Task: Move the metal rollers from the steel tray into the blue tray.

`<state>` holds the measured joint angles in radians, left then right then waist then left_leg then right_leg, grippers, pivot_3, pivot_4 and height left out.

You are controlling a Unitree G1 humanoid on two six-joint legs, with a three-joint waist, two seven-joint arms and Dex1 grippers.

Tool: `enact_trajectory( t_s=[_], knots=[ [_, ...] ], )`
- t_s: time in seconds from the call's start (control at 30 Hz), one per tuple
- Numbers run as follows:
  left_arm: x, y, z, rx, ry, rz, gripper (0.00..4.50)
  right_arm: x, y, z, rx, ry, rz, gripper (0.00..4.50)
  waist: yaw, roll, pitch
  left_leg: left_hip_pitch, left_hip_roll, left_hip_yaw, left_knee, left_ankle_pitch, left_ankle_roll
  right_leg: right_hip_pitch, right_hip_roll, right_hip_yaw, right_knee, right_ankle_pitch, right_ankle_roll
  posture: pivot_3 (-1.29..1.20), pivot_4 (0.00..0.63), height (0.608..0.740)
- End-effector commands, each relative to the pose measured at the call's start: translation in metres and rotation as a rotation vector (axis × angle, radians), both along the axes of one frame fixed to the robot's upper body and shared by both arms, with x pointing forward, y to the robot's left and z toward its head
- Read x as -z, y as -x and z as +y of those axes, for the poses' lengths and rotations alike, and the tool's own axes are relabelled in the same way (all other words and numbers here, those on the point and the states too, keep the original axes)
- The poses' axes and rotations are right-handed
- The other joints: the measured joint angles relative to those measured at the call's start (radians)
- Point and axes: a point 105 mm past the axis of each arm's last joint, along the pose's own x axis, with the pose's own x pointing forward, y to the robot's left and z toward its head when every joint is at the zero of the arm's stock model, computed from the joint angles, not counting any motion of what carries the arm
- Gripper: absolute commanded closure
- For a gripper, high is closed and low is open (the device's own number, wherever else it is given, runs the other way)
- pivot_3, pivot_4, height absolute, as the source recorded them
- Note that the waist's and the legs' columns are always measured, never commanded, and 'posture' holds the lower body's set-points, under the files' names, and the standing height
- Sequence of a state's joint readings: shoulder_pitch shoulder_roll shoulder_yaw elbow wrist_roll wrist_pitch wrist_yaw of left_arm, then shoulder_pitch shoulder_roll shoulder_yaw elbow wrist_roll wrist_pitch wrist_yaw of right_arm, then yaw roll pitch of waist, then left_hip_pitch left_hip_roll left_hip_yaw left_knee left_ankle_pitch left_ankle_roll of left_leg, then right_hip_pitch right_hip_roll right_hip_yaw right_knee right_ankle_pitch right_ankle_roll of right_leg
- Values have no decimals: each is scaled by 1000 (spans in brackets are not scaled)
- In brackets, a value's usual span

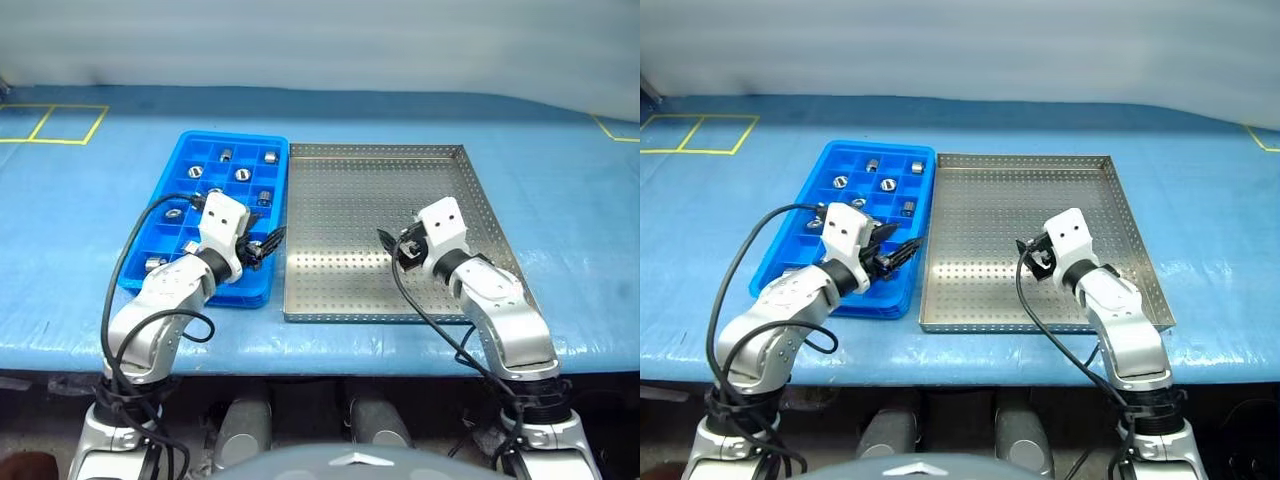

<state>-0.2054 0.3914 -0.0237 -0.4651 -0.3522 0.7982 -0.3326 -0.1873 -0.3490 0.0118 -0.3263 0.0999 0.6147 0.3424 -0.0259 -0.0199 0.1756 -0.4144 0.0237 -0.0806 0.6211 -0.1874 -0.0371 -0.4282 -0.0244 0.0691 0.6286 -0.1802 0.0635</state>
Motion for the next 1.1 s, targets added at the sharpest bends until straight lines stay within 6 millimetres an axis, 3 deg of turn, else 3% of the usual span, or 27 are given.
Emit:
enact_trajectory(
  t_s=[0.03, 0.2, 0.43, 0.67, 0.97, 1.1],
  knots=[
    [-19, -2, 6, -31, -11, -62, 1595, -15, 0, 4, -19, -1, -69, 501, 6, 0, 0, 0, 0, 0, 0, 0, 0, 0, 0, 0, 0, 0, 0, 137, 150, 740],
    [-32, 2, 9, -50, -29, -116, 1595, -22, -6, 13, -67, -11, -92, 501, 25, 0, 0, 0, 0, 0, 0, 0, 0, 1, 0, 0, 0, 0, 0, 264, 150, 740],
    [-32, 7, 18, -112, -22, -124, 1595, -22, -19, 29, -132, 15, -97, 501, 68, 0, 0, 1, 0, 0, -1, 0, 0, 0, 0, -1, 0, 0, 0, 282, 150, 740],
    [-41, 4, 19, -109, -6, -154, 1595, -28, -20, 20, -118, 40, -97, 501, 89, 0, 0, 0, 0, -1, 0, 0, 0, 1, 0, -1, -1, 0, 0, 228, 150, 740],
    [-15, 15, 7, -9, 20, -43, 1595, -18, 10, 7, -223, 32, -11, 501, 66, 0, 0, 0, 0, 0, -1, 0, 0, 0, 0, 0, -1, 0, 0, 143, 150, 740],
    [-23, 9, 10, -1, 3, -67, 1595, -27, 5, 2, -227, 21, -33, 501, 49, 0, 0, 0, 0, 0, 2, 0, 0, 1, 0, -1, 0, 0, 0, 140, 150, 740]
  ],
)
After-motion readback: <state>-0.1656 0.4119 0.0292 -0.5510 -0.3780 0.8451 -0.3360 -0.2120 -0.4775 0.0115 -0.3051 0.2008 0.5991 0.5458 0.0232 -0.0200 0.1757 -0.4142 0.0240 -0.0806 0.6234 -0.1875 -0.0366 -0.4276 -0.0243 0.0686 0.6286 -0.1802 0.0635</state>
